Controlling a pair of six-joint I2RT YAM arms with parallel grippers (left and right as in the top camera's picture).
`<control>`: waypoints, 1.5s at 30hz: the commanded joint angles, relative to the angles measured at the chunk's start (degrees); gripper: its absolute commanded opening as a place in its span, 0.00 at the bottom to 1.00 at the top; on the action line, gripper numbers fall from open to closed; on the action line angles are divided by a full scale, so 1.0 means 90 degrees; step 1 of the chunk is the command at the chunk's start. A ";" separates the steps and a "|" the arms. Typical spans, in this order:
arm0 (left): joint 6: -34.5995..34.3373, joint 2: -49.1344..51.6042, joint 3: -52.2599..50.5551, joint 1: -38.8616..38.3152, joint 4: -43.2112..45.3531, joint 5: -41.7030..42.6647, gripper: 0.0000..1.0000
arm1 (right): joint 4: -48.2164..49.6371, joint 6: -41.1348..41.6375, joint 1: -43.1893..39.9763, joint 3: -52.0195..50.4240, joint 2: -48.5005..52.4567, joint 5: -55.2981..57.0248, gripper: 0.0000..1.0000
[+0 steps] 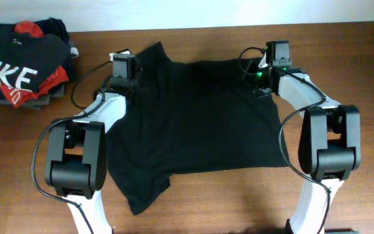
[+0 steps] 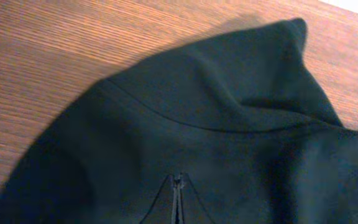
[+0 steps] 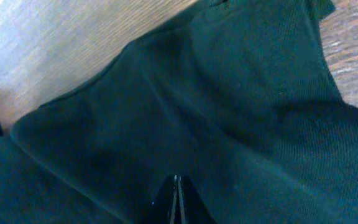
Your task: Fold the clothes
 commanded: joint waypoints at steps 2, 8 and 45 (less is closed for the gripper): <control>0.0097 0.0257 0.0034 0.0109 -0.0005 0.0007 0.00 | -0.0075 0.0051 -0.0034 0.0015 0.0117 0.0401 0.04; 0.0102 0.0508 0.0034 0.0160 -0.0034 0.0022 0.00 | -0.0015 0.0051 -0.0034 0.0015 0.0355 0.0418 0.04; 0.0510 0.0668 0.0109 0.1139 -0.0277 -0.0063 0.00 | 0.0019 0.0882 -0.0942 0.0168 0.0833 0.1047 0.04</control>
